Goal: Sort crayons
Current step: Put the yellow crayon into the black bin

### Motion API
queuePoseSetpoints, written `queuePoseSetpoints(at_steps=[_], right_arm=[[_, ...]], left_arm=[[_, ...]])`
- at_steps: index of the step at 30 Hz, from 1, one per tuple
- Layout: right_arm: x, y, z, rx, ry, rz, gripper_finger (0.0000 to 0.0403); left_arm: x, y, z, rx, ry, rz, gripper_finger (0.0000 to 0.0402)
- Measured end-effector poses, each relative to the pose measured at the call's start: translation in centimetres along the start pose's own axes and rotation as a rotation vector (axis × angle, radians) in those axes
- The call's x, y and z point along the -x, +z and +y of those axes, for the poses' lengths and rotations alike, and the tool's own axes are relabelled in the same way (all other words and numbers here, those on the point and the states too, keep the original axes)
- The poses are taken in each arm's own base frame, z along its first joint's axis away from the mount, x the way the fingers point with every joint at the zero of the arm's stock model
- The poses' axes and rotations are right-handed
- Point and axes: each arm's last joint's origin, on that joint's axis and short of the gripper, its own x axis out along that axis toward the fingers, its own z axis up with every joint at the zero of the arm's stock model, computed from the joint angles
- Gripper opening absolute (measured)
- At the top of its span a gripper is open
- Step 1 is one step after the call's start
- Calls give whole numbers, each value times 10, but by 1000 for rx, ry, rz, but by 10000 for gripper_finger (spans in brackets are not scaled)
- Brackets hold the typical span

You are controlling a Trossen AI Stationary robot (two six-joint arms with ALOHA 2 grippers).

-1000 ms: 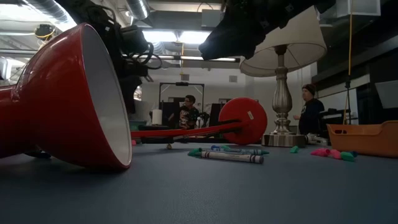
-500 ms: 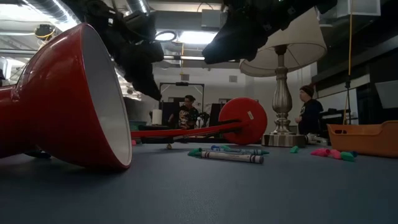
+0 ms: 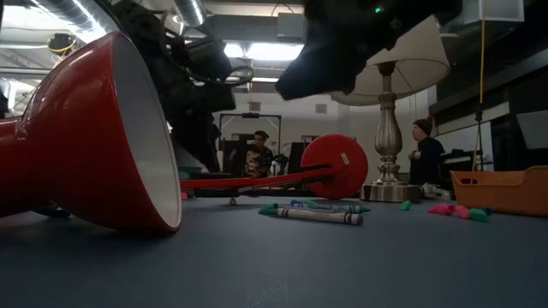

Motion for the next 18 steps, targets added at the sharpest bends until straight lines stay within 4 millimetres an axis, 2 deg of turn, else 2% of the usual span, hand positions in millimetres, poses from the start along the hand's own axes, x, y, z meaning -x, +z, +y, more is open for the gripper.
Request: queuePoseSetpoints(at_steps=[4,10,18], right_arm=[[-13,-10,1,3,-21,35,150],[-29,-24,3,18,-33,78,150],[-34,-27,3,21,-54,80,150]], left_arm=[[-7,-1,3,-27,60,23,86],[-20,-4,7,-20,61,37,86],[-34,-6,9,-15,67,47,85]])
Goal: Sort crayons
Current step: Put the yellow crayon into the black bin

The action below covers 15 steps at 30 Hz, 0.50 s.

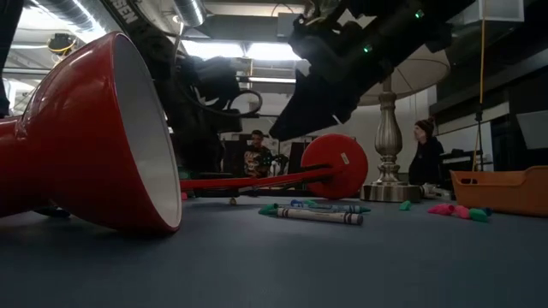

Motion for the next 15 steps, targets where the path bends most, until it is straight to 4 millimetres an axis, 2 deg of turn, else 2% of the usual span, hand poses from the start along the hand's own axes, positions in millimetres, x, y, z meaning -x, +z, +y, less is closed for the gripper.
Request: queuePoseSetpoints(at_steps=[7,11,15], right_arm=[[0,2,0,-6,4,-16,150],[0,2,1,-7,5,-19,150],[0,2,0,-7,5,-19,150]], left_arm=[[-11,2,2,-4,16,-33,85],[-21,9,6,-14,45,-123,85],[-23,18,9,-25,79,-219,85]])
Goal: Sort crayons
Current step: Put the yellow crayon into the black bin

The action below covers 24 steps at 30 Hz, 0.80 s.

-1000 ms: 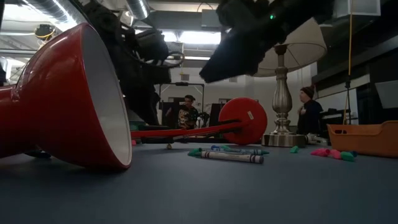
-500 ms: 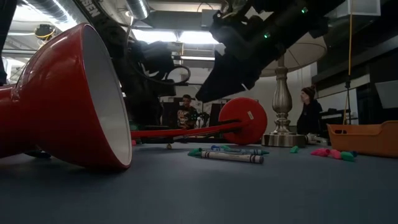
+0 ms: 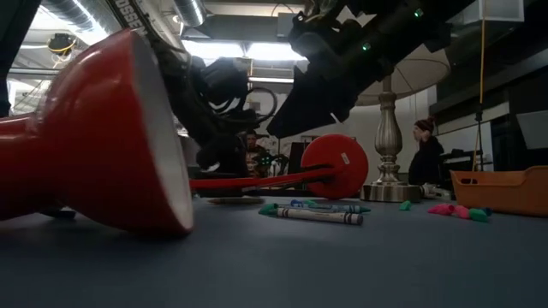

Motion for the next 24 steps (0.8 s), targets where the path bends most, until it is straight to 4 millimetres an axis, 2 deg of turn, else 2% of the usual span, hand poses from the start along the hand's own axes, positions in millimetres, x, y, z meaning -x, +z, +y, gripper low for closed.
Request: queuePoseSetpoints(at_steps=[6,15,20,24], right_arm=[[0,0,0,1,0,2,150],[0,-1,0,3,-2,7,150],[-4,-4,-4,6,-19,32,150],[-13,-8,-14,-1,-48,63,150]], left_arm=[[0,3,1,-3,19,-29,85],[1,-11,-2,32,34,132,85],[12,-11,-3,65,25,178,85],[25,-4,-2,64,27,153,85]])
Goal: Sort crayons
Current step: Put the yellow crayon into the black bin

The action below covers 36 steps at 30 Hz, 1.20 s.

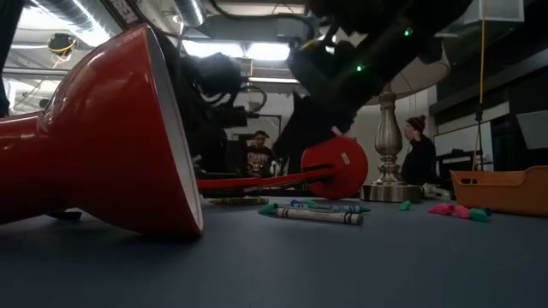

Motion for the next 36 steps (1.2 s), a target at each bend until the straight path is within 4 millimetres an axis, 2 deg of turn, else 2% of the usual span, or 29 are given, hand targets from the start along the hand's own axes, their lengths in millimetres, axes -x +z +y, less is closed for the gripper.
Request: queuePoseSetpoints(at_steps=[7,14,21,29,36], right_arm=[[-23,-7,-23,-33,-35,61,150],[-42,-13,-43,-32,-71,89,150],[-50,-13,-61,-18,-85,101,150],[-66,-15,-70,4,-28,59,149],[-79,-20,-68,51,10,16,149]], left_arm=[[16,-4,-2,28,-20,68,85],[20,-14,-8,53,-72,178,85],[20,-13,-16,28,-90,183,85],[19,-12,-22,10,-100,183,85],[19,-12,-23,10,-100,184,85]])
